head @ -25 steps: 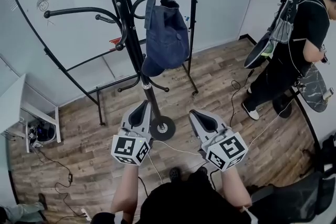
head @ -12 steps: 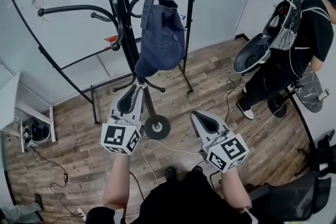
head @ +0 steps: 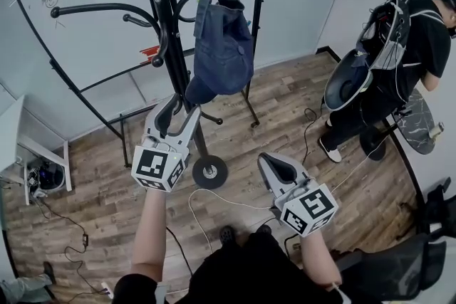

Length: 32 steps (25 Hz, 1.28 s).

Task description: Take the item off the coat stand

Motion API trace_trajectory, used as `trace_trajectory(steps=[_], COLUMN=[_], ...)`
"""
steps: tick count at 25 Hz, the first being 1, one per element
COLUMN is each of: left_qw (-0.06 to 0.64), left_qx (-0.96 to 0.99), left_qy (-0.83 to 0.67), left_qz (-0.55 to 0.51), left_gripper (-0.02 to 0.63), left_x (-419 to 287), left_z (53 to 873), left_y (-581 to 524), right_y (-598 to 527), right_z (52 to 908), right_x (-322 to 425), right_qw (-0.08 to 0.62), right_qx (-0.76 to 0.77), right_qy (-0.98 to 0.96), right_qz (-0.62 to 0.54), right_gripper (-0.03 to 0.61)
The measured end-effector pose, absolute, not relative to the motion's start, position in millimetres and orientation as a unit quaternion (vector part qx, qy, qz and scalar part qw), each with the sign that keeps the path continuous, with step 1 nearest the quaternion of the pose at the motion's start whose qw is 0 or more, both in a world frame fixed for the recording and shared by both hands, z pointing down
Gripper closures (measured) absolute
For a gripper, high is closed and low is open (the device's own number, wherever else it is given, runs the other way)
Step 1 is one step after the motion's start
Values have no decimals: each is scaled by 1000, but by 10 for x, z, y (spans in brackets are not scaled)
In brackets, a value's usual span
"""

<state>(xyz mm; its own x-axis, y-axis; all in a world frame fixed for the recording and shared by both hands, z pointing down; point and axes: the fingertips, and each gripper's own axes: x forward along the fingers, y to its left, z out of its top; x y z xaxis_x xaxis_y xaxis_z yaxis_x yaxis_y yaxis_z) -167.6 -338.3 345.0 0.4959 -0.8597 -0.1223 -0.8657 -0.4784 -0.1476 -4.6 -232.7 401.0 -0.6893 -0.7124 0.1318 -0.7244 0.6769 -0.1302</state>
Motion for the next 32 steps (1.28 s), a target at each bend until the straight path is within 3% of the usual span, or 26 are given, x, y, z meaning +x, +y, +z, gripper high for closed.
trace_trajectory(steps=[7, 13, 32], left_qw=[101, 97, 115], left_qx=[-865, -869, -889], left_qy=[492, 486, 442], left_qz=[16, 11, 4], left_gripper=[346, 345, 553], left_x=[-1618, -1520, -1316], left_z=[3485, 3509, 3530], left_y=[-3550, -3627, -3474], right_y=[-2297, -2280, -2265], right_z=[4031, 4039, 4119], right_x=[56, 107, 114], right_qw=[36, 39, 37], right_qx=[403, 407, 408], right_qy=[-910, -908, -906], right_qz=[91, 92, 104], right_gripper=[546, 547, 546])
